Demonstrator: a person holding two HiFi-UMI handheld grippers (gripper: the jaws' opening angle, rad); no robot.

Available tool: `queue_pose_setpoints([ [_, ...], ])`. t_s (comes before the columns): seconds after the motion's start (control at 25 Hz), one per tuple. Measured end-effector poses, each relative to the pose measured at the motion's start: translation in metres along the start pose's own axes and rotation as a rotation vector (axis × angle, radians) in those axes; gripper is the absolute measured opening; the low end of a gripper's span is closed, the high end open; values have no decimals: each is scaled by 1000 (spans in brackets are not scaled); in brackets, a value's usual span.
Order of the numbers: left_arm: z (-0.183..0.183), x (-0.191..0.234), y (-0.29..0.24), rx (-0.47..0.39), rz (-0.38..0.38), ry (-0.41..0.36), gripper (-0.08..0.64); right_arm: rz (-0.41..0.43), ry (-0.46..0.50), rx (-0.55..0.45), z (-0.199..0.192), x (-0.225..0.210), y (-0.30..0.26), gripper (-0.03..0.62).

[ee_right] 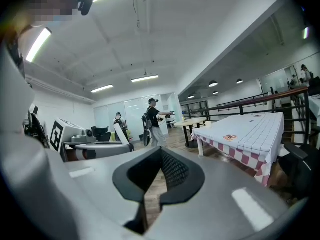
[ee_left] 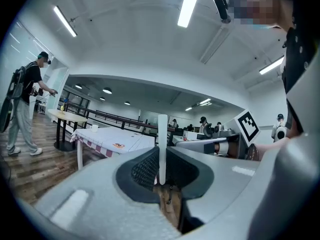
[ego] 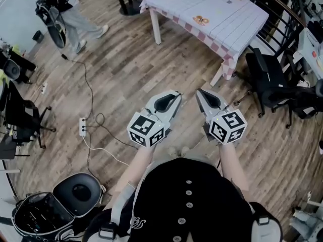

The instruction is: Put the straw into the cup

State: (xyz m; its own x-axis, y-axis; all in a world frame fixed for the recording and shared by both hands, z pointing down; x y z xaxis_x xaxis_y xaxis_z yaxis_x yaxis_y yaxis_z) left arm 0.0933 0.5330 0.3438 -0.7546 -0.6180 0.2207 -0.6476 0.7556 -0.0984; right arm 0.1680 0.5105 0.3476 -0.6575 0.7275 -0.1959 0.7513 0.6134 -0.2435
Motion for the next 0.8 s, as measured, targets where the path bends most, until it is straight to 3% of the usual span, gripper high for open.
queue_pose_setpoints([
  [0.52,-2,22,4,-10,-16,28,41,-14,-33,12,-11,8,-27,-2],
  [0.8,2,57,-17,-18,-3,43,41,-4,-18,16,2,-25,-59,-2],
])
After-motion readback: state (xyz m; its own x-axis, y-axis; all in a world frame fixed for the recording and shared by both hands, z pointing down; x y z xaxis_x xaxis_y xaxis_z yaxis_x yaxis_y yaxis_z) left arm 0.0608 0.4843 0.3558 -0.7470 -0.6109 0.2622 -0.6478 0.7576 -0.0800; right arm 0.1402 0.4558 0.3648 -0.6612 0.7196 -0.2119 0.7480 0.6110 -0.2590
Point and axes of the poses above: the fingertips, and each gripper's own axes: y backward along the fingers, x to its left, z out of its top, the point moved 1 cm from there along y, backward along the fingers, and after that the axes turned 3 degrees about x, right-handed, at the moved point
